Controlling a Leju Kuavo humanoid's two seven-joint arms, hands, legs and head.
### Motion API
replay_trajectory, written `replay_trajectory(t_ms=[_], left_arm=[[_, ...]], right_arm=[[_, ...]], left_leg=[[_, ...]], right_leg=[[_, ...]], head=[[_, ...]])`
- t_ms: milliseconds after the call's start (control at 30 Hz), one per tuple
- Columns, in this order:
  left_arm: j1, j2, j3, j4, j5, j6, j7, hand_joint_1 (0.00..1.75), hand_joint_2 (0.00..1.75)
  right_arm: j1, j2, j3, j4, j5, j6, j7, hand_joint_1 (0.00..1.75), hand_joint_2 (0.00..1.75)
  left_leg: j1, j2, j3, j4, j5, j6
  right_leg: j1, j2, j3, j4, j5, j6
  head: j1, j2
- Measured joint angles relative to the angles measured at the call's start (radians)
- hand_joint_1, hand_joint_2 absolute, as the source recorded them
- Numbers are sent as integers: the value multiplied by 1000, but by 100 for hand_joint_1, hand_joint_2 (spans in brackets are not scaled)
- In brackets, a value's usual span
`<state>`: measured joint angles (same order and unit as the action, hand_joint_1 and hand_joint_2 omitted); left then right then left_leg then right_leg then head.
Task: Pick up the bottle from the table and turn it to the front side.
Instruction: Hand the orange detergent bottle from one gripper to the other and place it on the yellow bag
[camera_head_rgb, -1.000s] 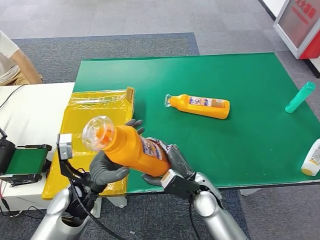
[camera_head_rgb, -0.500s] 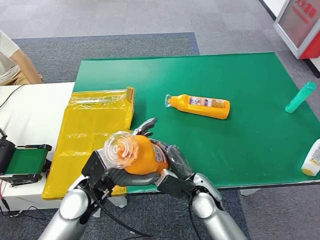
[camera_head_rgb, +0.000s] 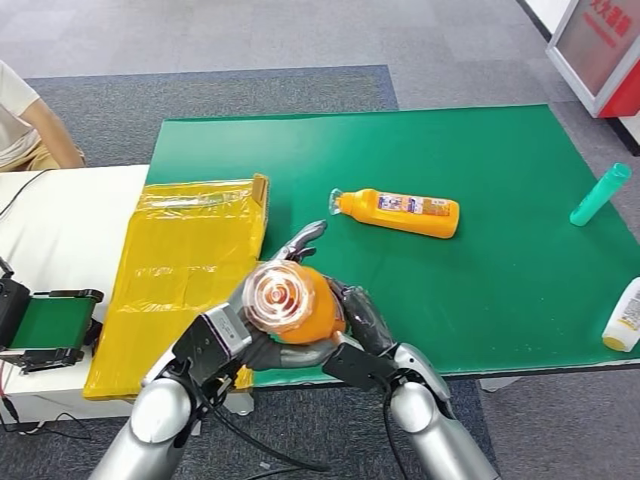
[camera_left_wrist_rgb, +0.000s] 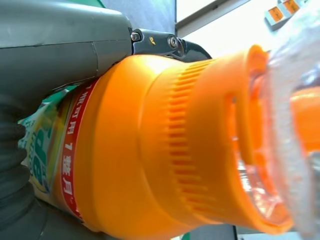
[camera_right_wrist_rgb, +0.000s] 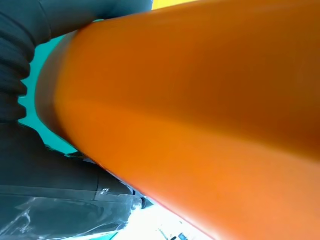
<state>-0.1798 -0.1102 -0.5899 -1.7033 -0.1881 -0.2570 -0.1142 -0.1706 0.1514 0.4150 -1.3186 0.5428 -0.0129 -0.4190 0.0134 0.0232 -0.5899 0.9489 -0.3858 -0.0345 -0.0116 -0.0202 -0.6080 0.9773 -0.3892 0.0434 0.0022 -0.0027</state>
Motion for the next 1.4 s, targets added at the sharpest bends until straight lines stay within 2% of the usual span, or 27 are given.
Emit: replay_trajectory(t_ms=[33, 67, 400, 767, 900, 1033, 1133, 1233, 1400], left_arm=[[0, -3, 2, 0, 1, -3, 1, 171, 175], [1, -5, 4, -1, 2, -8, 2, 175, 175], [7, -21, 27, -1, 46, -43, 27, 175, 175], [14, -31, 30, -1, 53, -25, 37, 175, 175], [23, -33, 34, -1, 63, -15, 39, 175, 175], [42, -32, 55, -1, 72, 11, 29, 175, 175], [56, -30, 83, -1, -63, 90, 1, 175, 175], [63, -34, 140, -9, -191, 137, 20, 175, 175], [100, -45, 261, -35, -288, 136, 40, 175, 175]], right_arm=[[0, 0, 0, 0, 0, 1, 1, 175, 175], [-1, 0, -1, 0, 0, 1, 1, 175, 175], [3, 0, -7, -13, -13, 17, 9, 175, 175], [15, 0, -10, -29, -41, 26, 10, 172, 175], [16, 0, -12, -31, -72, 47, 20, 0, 175], [4, 2, -16, -21, -153, 110, 50, 0, 175], [-15, 2, -34, 3, -216, 130, 57, 0, 175], [-20, 2, -71, 10, -256, 136, 73, 0, 175], [23, 1, -131, -52, -299, 169, 118, 0, 175]], left_leg=[[0, 0, 0, 0, 0, 0], [0, 0, 0, 0, 0, 0], [0, 0, 0, 0, 0, 0], [0, 0, 0, 0, 0, 0], [0, 0, 0, 0, 0, 0], [0, 0, 0, 0, 0, 0], [0, 0, 0, 0, 0, 0], [0, 0, 0, 0, 0, 0], [0, 0, 0, 0, 0, 0]], right_leg=[[0, 0, 0, 0, 0, 0], [0, 0, 0, 0, 0, 0], [0, 0, 0, 0, 0, 0], [0, 0, 0, 0, 0, 0], [0, 0, 0, 0, 0, 0], [0, 0, 0, 0, 0, 0], [0, 0, 0, 0, 0, 0], [0, 0, 0, 0, 0, 0], [0, 0, 0, 0, 0, 0]], head=[[0, 0], [0, 0], [0, 0], [0, 0], [0, 0], [0, 0], [0, 0], [0, 0], [0, 0]])
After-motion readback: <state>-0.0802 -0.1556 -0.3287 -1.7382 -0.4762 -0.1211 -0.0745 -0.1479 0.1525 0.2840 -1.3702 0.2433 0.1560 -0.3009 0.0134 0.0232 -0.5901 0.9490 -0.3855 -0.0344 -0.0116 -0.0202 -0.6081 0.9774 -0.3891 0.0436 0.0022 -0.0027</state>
